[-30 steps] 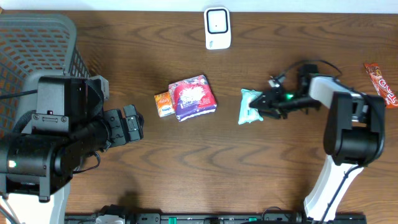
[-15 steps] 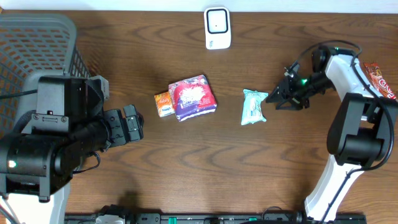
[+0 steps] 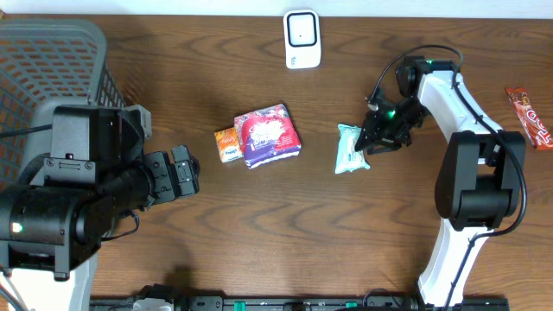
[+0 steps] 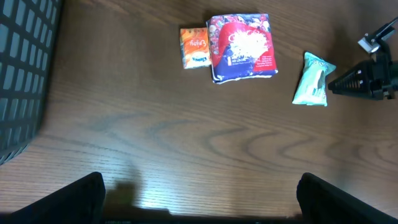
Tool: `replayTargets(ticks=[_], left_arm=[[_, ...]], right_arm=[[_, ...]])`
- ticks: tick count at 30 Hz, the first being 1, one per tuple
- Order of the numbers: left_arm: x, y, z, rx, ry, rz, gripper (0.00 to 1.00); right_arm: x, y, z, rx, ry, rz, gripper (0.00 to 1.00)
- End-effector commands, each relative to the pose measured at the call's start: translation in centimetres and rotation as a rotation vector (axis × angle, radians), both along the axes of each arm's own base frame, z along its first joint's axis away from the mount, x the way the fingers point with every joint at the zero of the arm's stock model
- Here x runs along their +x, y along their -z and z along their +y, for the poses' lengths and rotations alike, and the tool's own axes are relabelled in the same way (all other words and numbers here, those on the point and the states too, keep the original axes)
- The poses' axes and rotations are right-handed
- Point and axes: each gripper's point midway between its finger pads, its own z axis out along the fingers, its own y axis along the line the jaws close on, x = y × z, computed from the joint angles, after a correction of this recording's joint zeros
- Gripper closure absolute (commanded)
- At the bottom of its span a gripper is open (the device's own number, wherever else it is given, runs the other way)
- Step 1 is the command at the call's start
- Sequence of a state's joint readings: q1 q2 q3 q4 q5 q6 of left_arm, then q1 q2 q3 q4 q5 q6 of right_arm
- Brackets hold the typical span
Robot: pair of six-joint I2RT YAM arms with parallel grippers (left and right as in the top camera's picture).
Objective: Scan the item barcode
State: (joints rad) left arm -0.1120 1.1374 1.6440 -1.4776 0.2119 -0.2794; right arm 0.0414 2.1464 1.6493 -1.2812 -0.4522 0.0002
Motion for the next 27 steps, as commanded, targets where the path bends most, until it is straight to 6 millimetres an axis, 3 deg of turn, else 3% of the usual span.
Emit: replayTargets(ticks=[1,6,9,10,14,19,27], left_arm=[[0.0,0.1,-0.1,-0.002,0.016,0.002,0.02],[0.0,0.0,-0.1,-0.002,0.016,0.002,0.02],[0.0,0.0,-0.1,-0.002,0.016,0.002,0.02],[0.0,0.1,-0.1,-0.002,0.016,0.002,0.02],[0.0,0.1,-0.1,-0.002,0.016,0.002,0.02],[0.0,0.1,-0.1,-0.002,0.016,0.002,0.02],[0.0,0.0,-0.1,-0.002,0.016,0.002,0.02]], right_arm=[[1.1,-1.2,-0.8,-0.114,0.025,-0.047,0.69],[1.0,-1.6,-0.9,-0.234,0.004,-0.081,0.64],[1.0,-1.4,0.0,-0.255,-0.032,-0.1,0.55],[1.1,-1.4,0.5,-0.252,-0.043,-0.11,0.48],[1.7,-1.2,1.8,-0.279,-0.033,-0.144,0.37],[2.4,-0.5,1.3,-0.423,0.027,-0.181,0.38],[1.7,2.4,2.8,-0.429,0.034,-0.2,0.49]])
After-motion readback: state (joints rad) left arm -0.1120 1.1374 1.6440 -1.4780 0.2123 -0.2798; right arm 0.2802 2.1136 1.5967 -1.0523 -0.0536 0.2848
